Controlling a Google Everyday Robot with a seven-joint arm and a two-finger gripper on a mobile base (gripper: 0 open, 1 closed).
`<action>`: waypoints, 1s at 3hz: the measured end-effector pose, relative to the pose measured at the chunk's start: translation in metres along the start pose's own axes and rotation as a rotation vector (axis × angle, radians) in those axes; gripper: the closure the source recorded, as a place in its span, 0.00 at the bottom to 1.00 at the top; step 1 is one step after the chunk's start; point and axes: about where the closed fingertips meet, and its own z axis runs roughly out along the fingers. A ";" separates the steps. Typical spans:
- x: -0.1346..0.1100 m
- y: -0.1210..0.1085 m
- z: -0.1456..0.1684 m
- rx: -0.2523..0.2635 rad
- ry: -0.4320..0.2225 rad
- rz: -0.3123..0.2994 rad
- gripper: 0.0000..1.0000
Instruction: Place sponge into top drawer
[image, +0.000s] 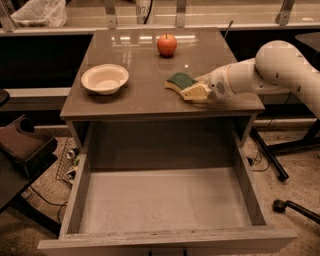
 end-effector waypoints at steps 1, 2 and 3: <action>-0.001 0.000 0.000 0.000 0.000 0.000 1.00; -0.005 0.008 0.006 -0.031 -0.016 -0.009 1.00; -0.006 0.008 0.006 -0.031 -0.016 -0.009 1.00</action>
Offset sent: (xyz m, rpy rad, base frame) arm -0.0088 0.0370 0.0071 0.0754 -0.0124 0.1102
